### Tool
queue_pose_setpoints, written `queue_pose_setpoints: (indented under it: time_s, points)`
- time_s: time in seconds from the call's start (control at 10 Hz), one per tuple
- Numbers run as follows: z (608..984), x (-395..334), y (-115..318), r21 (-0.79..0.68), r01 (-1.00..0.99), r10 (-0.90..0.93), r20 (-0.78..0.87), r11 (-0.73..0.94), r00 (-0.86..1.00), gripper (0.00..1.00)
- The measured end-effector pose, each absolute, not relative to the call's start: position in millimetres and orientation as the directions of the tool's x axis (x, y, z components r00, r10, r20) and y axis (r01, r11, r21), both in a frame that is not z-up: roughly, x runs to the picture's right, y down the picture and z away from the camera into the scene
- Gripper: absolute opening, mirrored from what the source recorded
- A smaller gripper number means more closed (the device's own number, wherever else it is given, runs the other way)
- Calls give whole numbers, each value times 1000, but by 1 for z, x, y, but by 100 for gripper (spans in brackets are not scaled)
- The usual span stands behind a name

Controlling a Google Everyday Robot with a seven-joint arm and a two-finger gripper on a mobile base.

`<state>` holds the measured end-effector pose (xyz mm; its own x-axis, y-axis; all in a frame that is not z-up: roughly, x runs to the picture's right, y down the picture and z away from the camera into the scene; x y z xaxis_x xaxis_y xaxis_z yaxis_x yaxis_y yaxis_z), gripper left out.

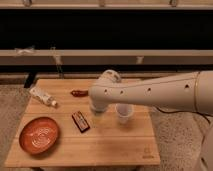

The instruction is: Drag the pepper across the table

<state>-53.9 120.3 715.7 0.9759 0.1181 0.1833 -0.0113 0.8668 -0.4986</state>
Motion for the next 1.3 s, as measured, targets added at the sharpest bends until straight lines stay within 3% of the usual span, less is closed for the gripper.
queue_pose_setpoints:
  time_s: [0.5,1.3]
  points:
    - [731,-69,107,-478,33,62,181,878,982,80]
    - [902,-122,40,-493,119,-5,226,862,974,80]
